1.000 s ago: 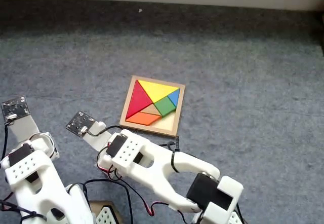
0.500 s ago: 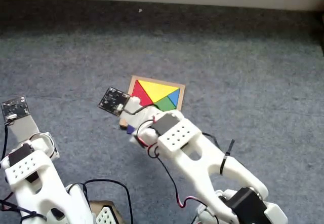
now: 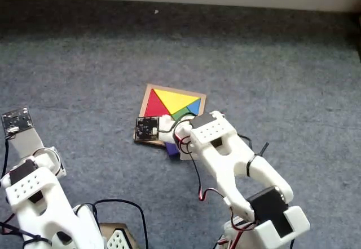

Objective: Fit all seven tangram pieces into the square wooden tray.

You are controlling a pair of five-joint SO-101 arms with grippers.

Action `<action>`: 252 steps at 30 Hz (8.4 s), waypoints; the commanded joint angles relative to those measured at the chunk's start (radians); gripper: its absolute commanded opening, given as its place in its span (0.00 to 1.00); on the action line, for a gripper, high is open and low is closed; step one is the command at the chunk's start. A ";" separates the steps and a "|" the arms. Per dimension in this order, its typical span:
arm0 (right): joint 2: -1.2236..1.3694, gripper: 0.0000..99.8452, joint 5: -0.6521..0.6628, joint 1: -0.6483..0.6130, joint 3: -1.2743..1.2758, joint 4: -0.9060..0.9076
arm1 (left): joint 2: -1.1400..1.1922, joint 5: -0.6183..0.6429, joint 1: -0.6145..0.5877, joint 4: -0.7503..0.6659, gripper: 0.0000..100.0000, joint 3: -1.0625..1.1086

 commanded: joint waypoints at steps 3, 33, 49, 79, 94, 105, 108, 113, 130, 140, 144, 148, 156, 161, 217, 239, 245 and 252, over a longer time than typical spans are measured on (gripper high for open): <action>0.033 0.05 0.080 0.093 -0.067 -0.048 | -0.013 0.011 -0.013 -0.015 0.14 -0.007; 0.044 0.13 -0.643 0.268 -0.200 -0.110 | -0.013 0.009 -0.013 -0.015 0.14 -0.007; 0.143 0.06 -0.956 0.257 -0.228 -0.449 | -0.013 0.009 -0.012 -0.017 0.14 -0.007; 0.386 0.02 -0.954 0.134 -0.453 -0.341 | -0.013 0.006 -0.013 -0.037 0.14 0.008; 0.354 0.02 -0.939 0.105 -0.461 -0.053 | -0.013 0.006 -0.013 -0.037 0.14 0.008; 0.240 0.02 -0.876 0.096 -0.407 -0.015 | -0.013 0.006 -0.013 -0.037 0.14 0.008; 0.232 0.02 -0.876 0.096 -0.403 -0.012 | -0.013 0.006 -0.013 -0.037 0.14 0.008; 0.163 0.02 -0.876 0.130 -0.390 -0.002 | -0.013 0.006 -0.013 -0.037 0.14 0.008; 0.297 0.02 -0.792 0.105 -0.384 0.024 | -0.013 0.006 -0.012 -0.037 0.14 0.008; 0.289 0.02 -0.793 0.099 -0.378 -0.045 | -0.019 0.005 0.024 -0.041 0.14 0.025; 0.242 0.02 -0.793 0.101 -0.378 -0.021 | -0.019 0.005 0.021 -0.061 0.14 0.030; 0.071 0.02 -0.793 0.101 -0.375 0.064 | -0.019 0.005 0.024 -0.061 0.14 0.030; -0.328 0.02 -0.793 0.182 -0.179 0.208 | -0.019 0.006 0.027 -0.064 0.14 0.024; -0.579 0.02 -0.793 0.259 0.048 0.209 | -0.028 0.009 0.074 -0.061 0.13 0.005; -1.736 0.02 -1.096 0.518 1.153 0.389 | -1.033 0.008 0.536 0.500 0.13 0.450; -1.736 0.02 -1.096 0.516 1.153 0.387 | -1.035 0.006 0.536 0.511 0.13 0.450; -1.736 0.02 -1.096 0.516 1.153 0.387 | -1.035 0.006 0.536 0.511 0.13 0.450; -1.736 0.02 -1.096 0.516 1.153 0.387 | -1.035 0.006 0.536 0.511 0.13 0.450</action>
